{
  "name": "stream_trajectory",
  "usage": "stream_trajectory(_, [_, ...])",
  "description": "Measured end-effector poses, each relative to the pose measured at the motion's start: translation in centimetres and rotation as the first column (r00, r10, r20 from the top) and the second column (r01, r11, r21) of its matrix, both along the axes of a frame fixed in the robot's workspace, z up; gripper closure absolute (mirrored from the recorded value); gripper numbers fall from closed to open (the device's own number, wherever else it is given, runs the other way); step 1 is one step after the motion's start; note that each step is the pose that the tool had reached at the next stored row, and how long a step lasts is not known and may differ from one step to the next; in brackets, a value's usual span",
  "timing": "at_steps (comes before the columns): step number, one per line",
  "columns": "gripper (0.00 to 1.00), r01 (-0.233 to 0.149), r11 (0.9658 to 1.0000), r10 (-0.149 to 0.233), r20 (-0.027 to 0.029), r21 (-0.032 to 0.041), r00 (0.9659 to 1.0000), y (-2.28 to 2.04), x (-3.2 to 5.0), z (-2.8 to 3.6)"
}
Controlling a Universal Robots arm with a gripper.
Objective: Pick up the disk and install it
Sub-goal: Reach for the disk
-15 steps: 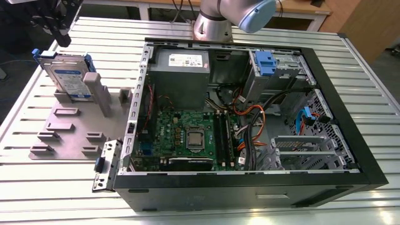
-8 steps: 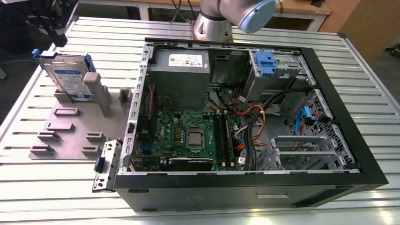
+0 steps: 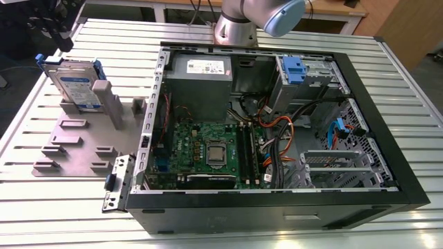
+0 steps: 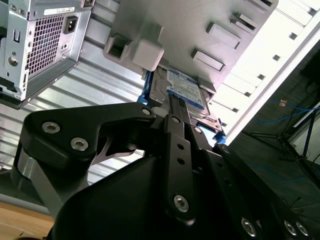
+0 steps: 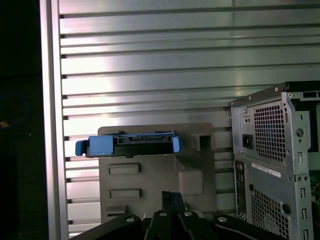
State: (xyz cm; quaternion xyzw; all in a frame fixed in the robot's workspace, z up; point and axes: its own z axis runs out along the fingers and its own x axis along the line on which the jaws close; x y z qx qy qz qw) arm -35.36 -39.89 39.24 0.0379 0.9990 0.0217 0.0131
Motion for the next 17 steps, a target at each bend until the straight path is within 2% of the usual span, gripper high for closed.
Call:
stream_trajectory(9, [0.89, 0.0, 1.0, 0.0, 0.0001, 0.0, 1.0, 0.03, -0.36, -0.18])
stream_trajectory(17, [0.89, 0.0, 1.0, 0.0, 0.0, -0.0003, 1.0, 0.13, -0.7, -0.8])
